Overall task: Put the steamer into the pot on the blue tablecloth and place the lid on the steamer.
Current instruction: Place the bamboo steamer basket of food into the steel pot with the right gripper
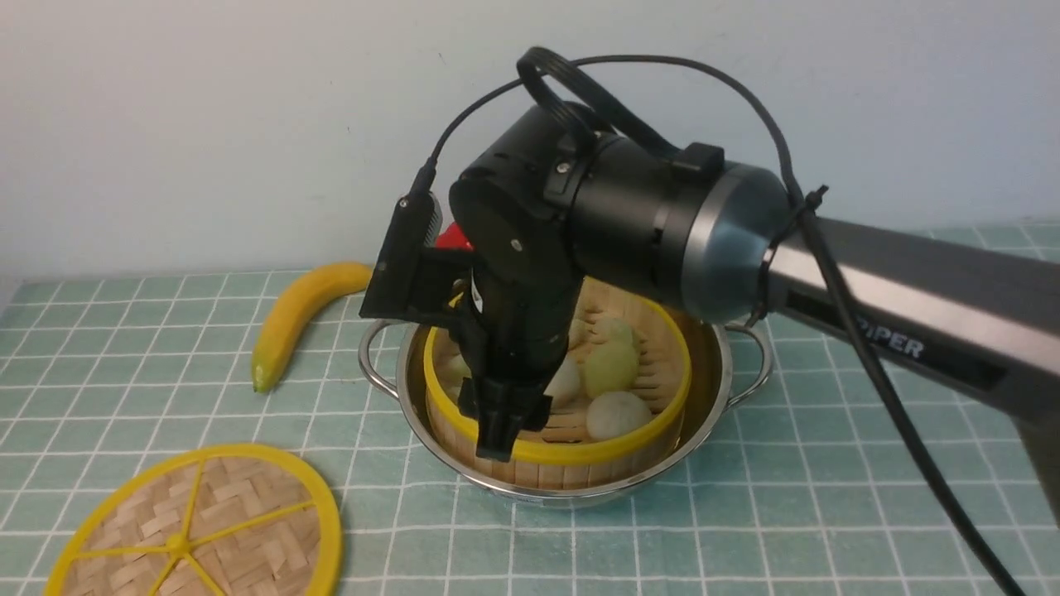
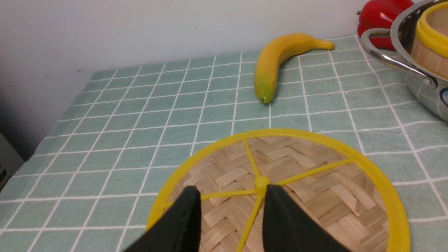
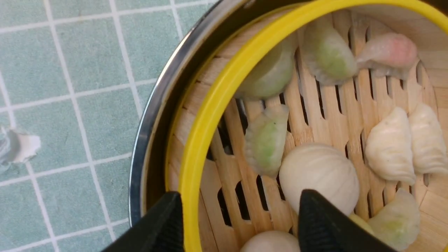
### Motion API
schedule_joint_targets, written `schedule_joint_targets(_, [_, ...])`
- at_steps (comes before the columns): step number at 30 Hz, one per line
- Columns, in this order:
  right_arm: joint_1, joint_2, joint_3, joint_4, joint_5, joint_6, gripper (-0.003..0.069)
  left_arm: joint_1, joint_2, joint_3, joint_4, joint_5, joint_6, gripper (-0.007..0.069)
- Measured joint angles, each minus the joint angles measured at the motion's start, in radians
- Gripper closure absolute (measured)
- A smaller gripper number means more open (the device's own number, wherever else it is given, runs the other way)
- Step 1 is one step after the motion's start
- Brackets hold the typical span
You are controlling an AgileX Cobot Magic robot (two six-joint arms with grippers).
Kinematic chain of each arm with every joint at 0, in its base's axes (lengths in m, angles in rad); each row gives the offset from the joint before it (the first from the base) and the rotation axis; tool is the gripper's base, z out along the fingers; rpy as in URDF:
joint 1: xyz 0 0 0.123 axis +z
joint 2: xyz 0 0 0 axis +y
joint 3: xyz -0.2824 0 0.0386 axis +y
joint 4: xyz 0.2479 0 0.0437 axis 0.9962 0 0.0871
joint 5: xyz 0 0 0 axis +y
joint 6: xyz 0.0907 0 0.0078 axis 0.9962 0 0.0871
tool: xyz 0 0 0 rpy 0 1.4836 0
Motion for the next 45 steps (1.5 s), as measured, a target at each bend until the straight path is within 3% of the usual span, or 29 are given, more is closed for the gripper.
schedule_joint_targets(17, [0.0, 0.069, 0.0, 0.015, 0.001, 0.009, 0.0236, 0.0, 0.0, 0.0, 0.0, 0.0, 0.0, 0.0382])
schedule_joint_targets(35, [0.002, 0.104, 0.0, -0.006, 0.003, 0.009, 0.0463, 0.0, 0.0, 0.0, 0.0, 0.0, 0.0, 0.0382])
schedule_joint_targets(45, [-0.002, 0.106, 0.0, 0.001, 0.003, 0.009, 0.0441, 0.0, 0.0, 0.0, 0.0, 0.0, 0.0, 0.0382])
